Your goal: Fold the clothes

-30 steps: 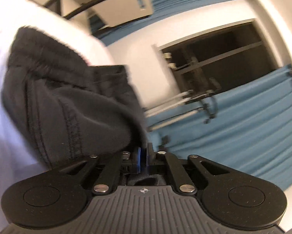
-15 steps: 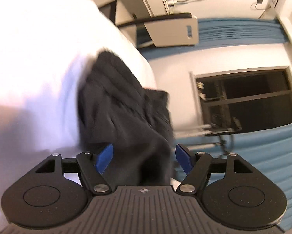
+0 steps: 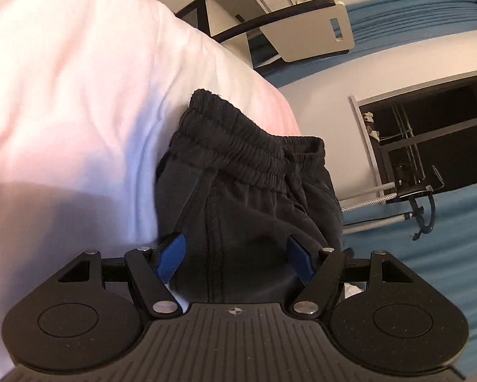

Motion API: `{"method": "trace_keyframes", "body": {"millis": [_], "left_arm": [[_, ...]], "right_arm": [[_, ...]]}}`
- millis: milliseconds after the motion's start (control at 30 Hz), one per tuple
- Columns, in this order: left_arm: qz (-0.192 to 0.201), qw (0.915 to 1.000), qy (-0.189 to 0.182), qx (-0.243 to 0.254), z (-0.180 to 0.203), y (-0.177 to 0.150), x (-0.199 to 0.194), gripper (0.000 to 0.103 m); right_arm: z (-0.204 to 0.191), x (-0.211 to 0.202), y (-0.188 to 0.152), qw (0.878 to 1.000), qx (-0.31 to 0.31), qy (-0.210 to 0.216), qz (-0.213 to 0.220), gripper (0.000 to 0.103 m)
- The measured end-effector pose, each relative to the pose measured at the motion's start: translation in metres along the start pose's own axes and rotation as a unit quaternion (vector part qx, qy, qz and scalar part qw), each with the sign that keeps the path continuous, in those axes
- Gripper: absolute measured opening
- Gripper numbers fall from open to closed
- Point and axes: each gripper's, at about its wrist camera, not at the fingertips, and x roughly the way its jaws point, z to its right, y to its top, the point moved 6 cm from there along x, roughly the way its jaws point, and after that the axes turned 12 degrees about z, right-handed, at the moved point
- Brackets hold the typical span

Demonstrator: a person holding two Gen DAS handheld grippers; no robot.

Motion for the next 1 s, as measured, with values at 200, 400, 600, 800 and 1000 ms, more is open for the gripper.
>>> {"method": "trace_keyframes", "body": {"millis": [200, 400, 600, 800, 1000], "left_arm": [[-0.028, 0.9984, 0.013, -0.047, -0.019, -0.005, 0.0, 0.074], [-0.038, 0.9984, -0.019, -0.038, -0.013, -0.004, 0.023, 0.073], [-0.024, 0.999, -0.018, -0.034, -0.014, -0.004, 0.04, 0.055], [-0.005, 0.9996, 0.002, -0.029, -0.016, -0.003, 0.036, 0.013], [0.048, 0.9869, -0.14, -0.065, 0.027, 0.02, -0.004, 0.012]], "right_arm": [[-0.042, -0.049, 0.037, 0.993, -0.004, 0.067, 0.095, 0.005], [0.044, -0.015, 0.014, 0.993, 0.075, -0.094, -0.014, 0.009], [0.069, -0.004, 0.0, 0.987, 0.091, -0.12, -0.058, 0.033], [0.067, -0.002, -0.004, 0.99, 0.07, -0.11, -0.06, 0.011], [0.007, -0.042, 0.027, 0.998, 0.051, -0.001, 0.035, 0.007]]}}
